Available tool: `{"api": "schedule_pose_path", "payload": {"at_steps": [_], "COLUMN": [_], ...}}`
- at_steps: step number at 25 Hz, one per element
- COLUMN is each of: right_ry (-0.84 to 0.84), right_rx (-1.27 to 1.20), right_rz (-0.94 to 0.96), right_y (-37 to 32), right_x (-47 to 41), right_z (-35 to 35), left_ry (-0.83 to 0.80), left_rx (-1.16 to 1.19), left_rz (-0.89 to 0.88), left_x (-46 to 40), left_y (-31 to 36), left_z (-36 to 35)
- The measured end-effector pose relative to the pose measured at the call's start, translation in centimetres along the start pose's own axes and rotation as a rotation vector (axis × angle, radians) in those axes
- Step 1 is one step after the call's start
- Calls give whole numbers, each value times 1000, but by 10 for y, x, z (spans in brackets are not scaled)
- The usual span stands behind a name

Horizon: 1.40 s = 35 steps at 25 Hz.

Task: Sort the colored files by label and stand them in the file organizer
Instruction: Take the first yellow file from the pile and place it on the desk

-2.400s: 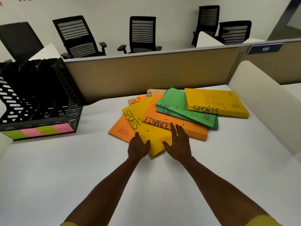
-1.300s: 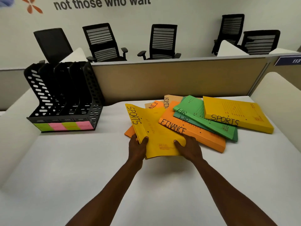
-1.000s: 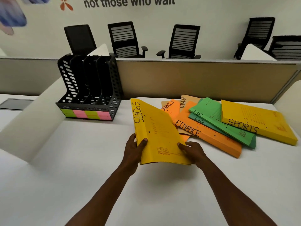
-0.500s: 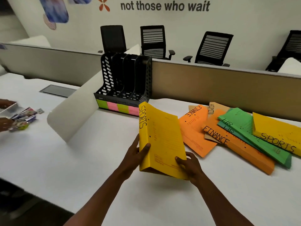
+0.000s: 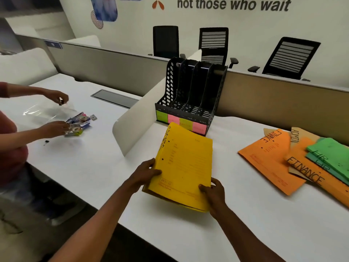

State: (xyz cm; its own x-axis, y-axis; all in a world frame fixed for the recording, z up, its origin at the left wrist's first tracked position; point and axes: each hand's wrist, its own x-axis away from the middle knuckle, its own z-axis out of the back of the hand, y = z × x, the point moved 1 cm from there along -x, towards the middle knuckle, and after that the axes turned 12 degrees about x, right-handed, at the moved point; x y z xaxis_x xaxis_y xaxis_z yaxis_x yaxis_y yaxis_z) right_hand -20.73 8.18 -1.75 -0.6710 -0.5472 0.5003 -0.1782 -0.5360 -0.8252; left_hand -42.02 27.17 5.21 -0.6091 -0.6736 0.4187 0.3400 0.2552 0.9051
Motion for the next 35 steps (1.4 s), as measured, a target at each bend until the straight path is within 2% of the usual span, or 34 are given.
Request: {"api": "schedule_pose_path", "payload": {"at_steps": [5,12,18,27,32,35], "right_ry": [-5,15,-35,59,89,116], "right_rx": [105,292,448,924,1142,1202], "right_rz": [14,48,144,227,401,545], "right_y": [-15,-32,-32,-27,-18,-12], "right_x": [11,24,32,35,40,37], "right_z": [-71,-129,-159,-190,-182,-176], "left_ry": [25,52,153,181,186,143], "left_rx": [-40,-262,-531,-600,-694,-931], "left_rz": [35,21,-52,-111,-93,-137], "left_x": [-15,-38,-50,-46,-49,-51], "left_y": [-12,-30,-51,-71,-75,-77], "left_z": [69,133,152,162,160,151]}}
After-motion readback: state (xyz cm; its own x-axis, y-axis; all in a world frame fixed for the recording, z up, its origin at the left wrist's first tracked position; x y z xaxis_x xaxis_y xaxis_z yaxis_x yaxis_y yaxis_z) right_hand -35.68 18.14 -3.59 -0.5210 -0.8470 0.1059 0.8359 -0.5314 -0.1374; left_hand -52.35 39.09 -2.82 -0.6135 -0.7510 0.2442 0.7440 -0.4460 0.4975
